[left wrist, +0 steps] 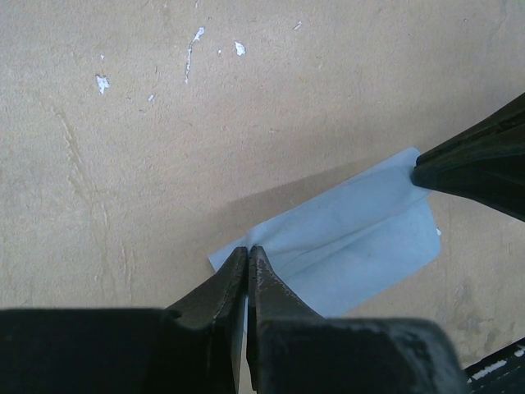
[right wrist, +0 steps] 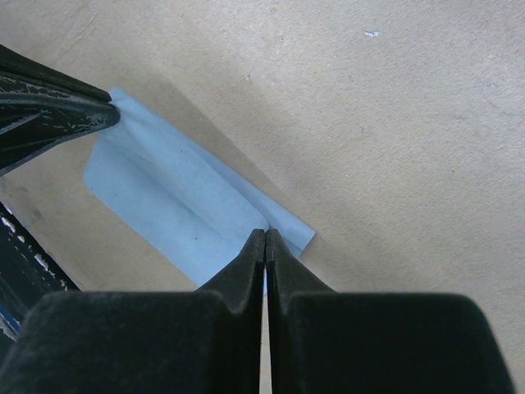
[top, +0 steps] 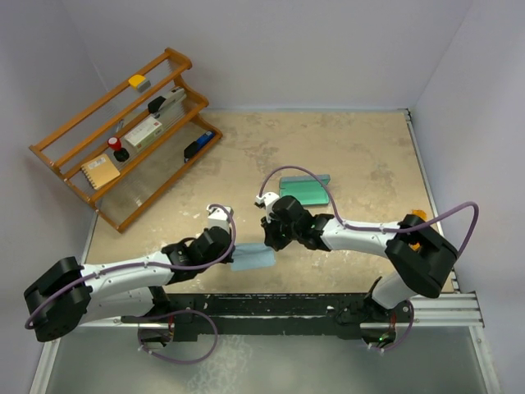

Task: Organize the sunglasses
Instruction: Fold the glasses cleaning cloth at the center of the board.

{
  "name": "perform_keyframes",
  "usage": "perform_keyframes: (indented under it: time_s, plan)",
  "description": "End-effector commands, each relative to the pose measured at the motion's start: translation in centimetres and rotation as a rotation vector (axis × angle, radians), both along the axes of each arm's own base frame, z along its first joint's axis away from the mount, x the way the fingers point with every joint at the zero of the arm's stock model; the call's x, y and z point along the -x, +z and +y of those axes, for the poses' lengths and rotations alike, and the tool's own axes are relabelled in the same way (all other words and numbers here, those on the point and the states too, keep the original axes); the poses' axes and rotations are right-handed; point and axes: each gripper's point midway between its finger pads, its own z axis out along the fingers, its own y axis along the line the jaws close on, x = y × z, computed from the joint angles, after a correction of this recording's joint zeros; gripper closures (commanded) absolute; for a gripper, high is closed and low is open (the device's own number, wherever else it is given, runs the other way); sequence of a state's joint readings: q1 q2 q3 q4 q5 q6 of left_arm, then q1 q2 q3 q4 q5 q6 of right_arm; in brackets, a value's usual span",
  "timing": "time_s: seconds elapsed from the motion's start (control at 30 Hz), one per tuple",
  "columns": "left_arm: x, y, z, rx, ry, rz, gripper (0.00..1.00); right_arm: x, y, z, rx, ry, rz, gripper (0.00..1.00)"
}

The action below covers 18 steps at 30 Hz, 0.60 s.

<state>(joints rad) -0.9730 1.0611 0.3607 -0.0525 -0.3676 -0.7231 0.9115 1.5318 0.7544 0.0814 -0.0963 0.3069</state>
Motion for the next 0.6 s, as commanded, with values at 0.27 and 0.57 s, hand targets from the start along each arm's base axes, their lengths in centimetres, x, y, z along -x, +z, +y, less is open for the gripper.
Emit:
perform_keyframes:
  time_s: [0.27, 0.57]
  plan:
    - [0.40, 0.86, -0.51, 0.034, 0.016, -0.022, 1.00, 0.31, 0.59, 0.20, -0.026, 0.004, -0.012, 1.00]
    - [0.51, 0.67, -0.48, 0.032, 0.019, -0.021, 1.00, 0.54, 0.51, 0.22, -0.027, 0.008, -0.007, 1.00]
